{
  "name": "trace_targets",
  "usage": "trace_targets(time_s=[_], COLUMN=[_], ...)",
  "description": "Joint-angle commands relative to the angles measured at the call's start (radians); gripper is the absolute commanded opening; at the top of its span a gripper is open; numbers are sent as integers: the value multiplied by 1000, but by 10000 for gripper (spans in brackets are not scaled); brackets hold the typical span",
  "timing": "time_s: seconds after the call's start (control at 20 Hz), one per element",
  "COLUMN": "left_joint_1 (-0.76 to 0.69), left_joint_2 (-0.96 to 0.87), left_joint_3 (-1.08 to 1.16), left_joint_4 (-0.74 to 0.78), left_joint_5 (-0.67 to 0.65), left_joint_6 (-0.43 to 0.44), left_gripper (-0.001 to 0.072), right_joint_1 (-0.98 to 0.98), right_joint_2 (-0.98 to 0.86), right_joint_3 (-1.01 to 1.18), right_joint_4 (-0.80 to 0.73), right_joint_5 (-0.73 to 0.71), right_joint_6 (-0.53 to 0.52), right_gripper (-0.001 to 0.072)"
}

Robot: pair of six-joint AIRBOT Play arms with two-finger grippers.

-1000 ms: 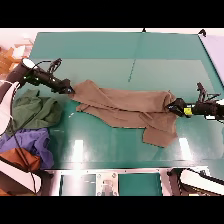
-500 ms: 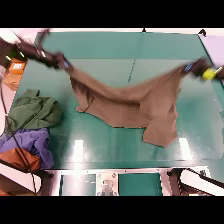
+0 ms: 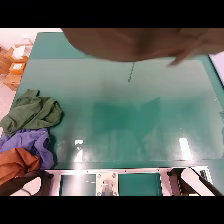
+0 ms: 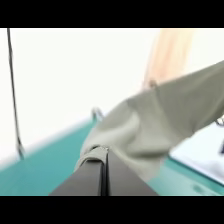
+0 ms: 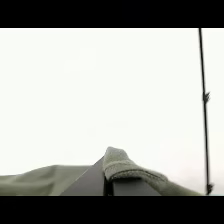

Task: Fold the shirts.

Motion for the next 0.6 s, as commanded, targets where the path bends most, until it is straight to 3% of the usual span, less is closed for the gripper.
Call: trace_targets(time_s=[0.0, 0.3, 0.45, 0.55], left_joint_1=[1, 1, 0, 0], left_joint_2=[185, 172, 80, -31], left_joint_3=[-15, -43, -171, -286], left_joint_4=[79, 443, 463, 393], left_joint_5=[71, 22, 22, 22], left_joint_6=[19, -185, -190, -167], left_gripper=[31, 31, 31, 31], right_joint_1=[-93, -89, 49, 187], right_joint_2=[100, 123, 119, 105], right_joint_3=[46, -47, -329, -584], right_joint_4=[-6, -9, -25, -89], right_joint_5=[-13, 113, 82, -42], right_joint_6=[13, 17, -23, -76], right_gripper=[20, 20, 21, 21])
